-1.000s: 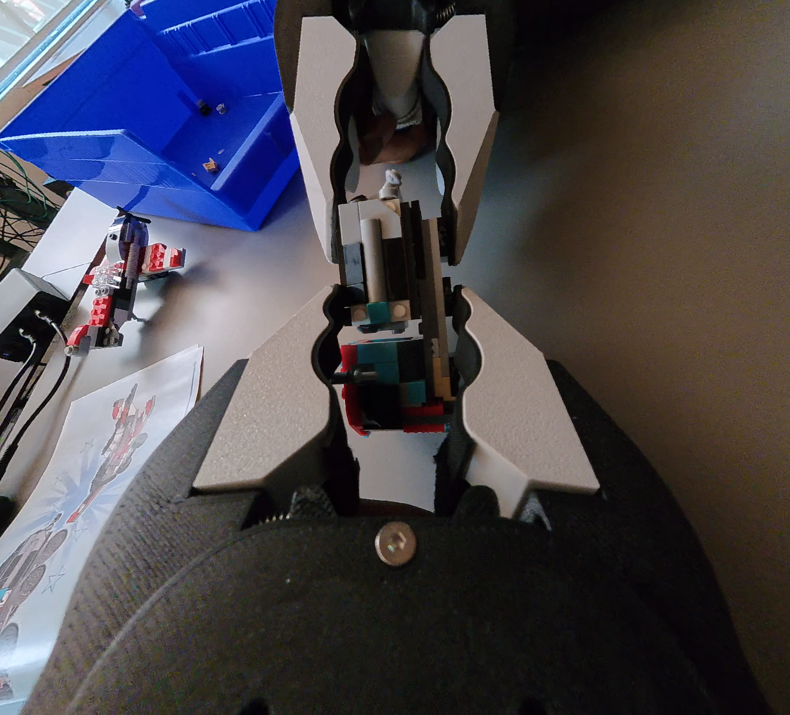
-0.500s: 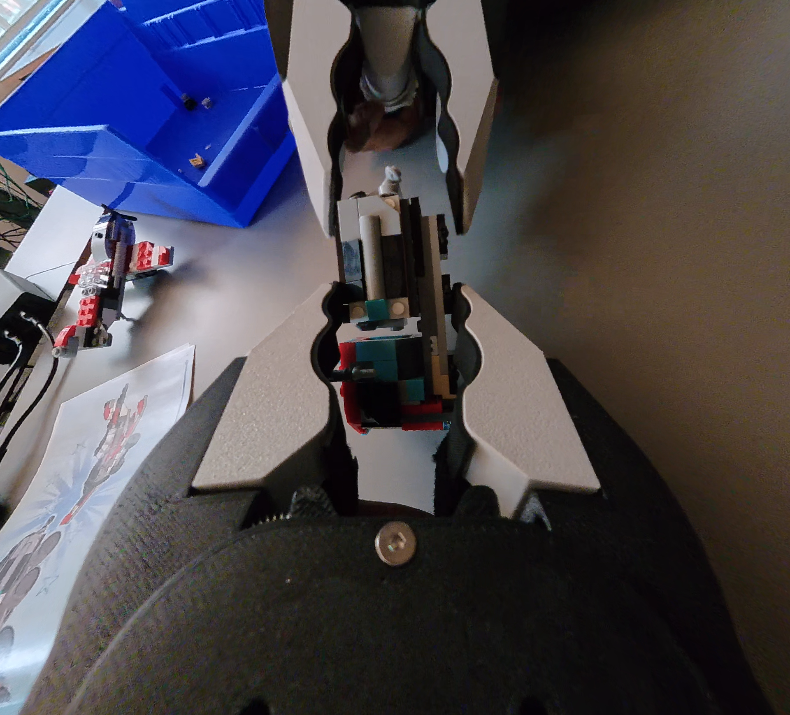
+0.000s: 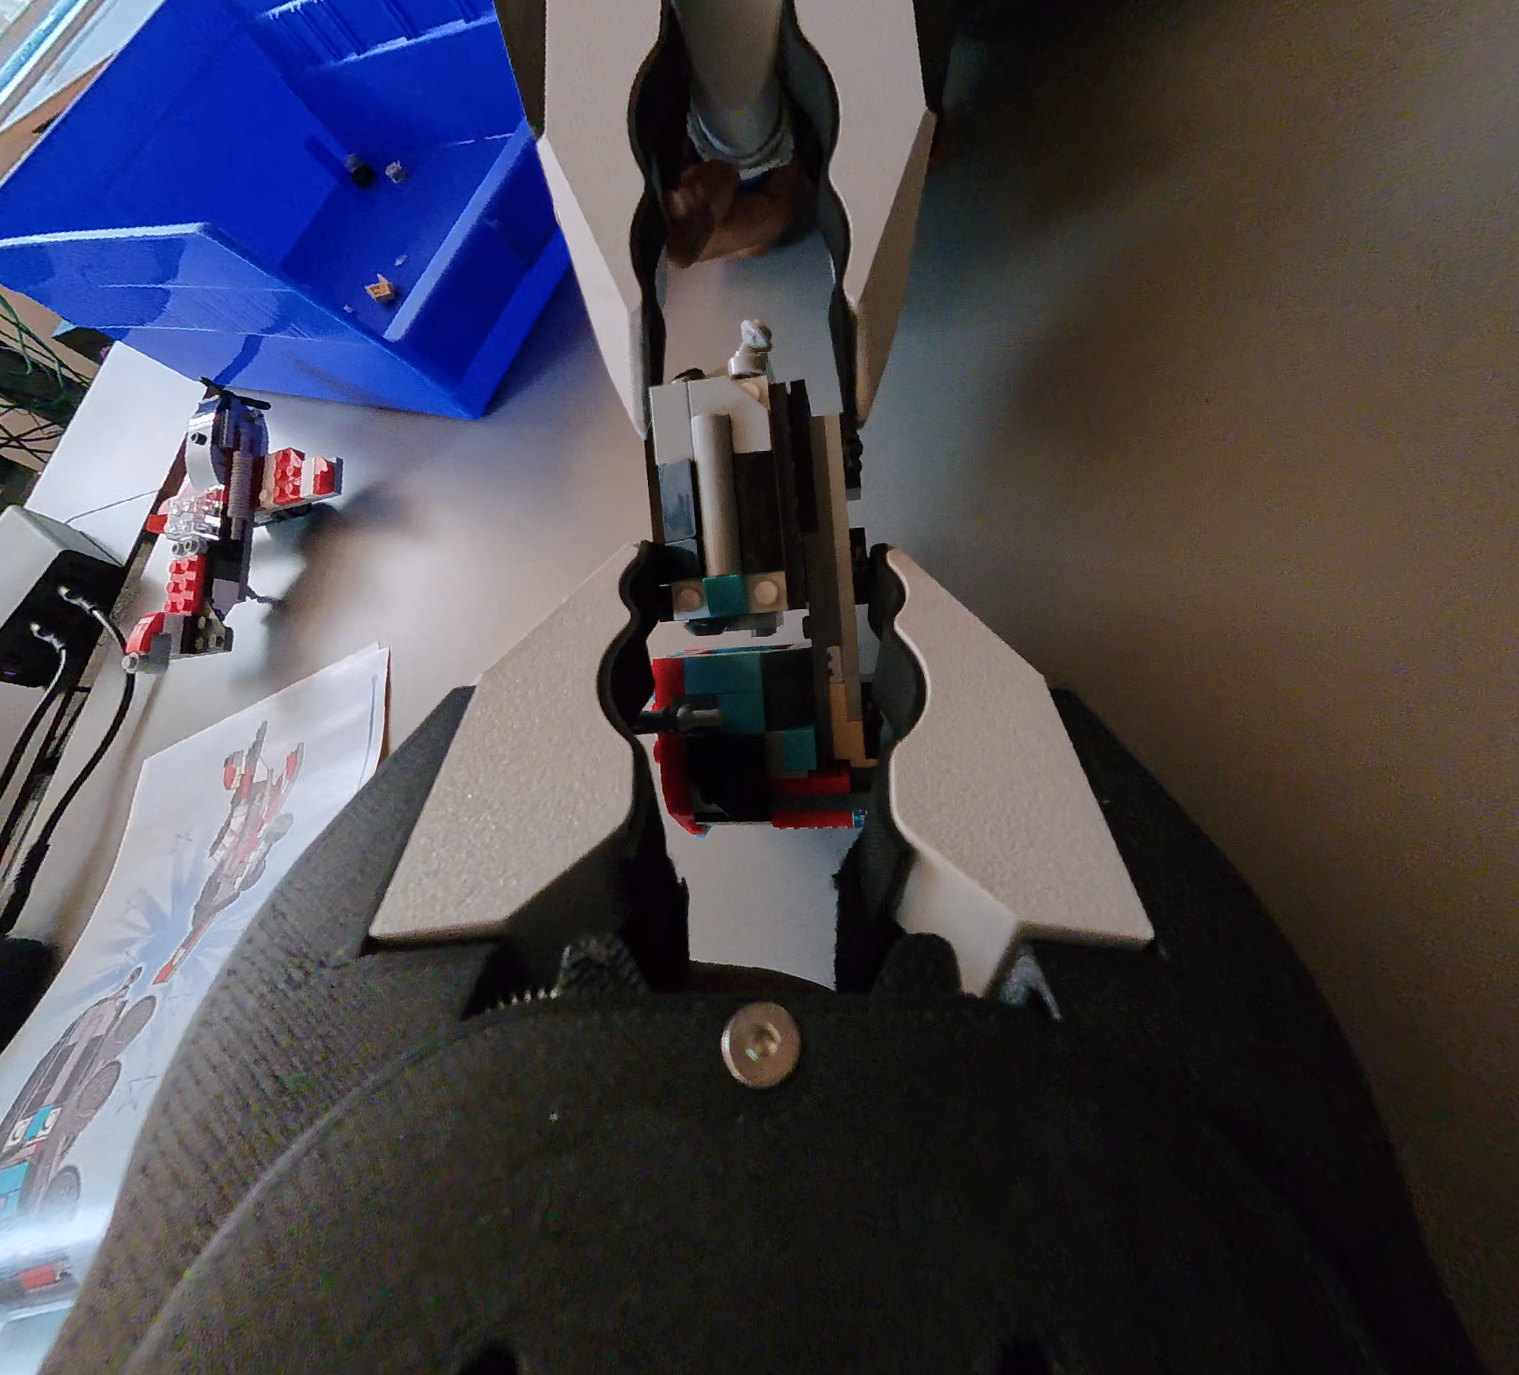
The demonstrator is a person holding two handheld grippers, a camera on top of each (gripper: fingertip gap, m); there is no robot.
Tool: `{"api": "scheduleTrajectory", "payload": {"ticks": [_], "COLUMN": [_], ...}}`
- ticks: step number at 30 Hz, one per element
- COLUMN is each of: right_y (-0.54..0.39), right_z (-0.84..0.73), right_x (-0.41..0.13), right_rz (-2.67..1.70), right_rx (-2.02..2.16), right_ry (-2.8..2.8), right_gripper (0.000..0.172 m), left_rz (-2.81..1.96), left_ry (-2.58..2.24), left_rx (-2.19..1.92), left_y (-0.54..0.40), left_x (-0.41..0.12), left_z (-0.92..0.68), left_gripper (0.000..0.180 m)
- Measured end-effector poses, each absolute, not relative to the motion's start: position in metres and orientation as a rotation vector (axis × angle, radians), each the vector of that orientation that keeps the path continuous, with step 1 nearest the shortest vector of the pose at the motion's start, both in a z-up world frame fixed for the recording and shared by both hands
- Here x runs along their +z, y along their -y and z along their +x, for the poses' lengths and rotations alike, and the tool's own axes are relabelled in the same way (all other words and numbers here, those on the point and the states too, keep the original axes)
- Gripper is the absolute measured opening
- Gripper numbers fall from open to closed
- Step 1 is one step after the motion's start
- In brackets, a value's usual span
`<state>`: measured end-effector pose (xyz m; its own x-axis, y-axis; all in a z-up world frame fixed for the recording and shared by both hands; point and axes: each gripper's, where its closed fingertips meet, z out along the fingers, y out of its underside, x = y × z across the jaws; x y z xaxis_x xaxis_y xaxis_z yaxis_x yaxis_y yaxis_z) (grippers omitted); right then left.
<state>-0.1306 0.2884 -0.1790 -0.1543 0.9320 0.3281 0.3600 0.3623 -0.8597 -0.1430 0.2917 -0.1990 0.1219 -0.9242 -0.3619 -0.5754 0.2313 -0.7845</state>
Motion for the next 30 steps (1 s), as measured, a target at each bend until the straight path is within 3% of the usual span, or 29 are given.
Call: {"api": "scheduleTrajectory", "payload": {"ticks": [2,30], "right_y": [-0.2906,-0.2930], "right_z": [-0.1304,-0.1322], "right_x": [-0.1769,-0.1754], "right_rz": [-1.155,-1.108], "right_rx": [0.777,0.701], "right_ry": [1.691,1.696], "right_gripper": [0.037,0.034], "left_rz": [-1.449,-1.453], "left_ry": [-1.569,-1.557], "left_rx": [-0.464,-0.462], "left_y": [-0.2907,-0.2943], "left_x": [-0.1991,-0.1976], "left_z": [-0.1427,-0.1426], "left_gripper": [0.052,0.049]}}
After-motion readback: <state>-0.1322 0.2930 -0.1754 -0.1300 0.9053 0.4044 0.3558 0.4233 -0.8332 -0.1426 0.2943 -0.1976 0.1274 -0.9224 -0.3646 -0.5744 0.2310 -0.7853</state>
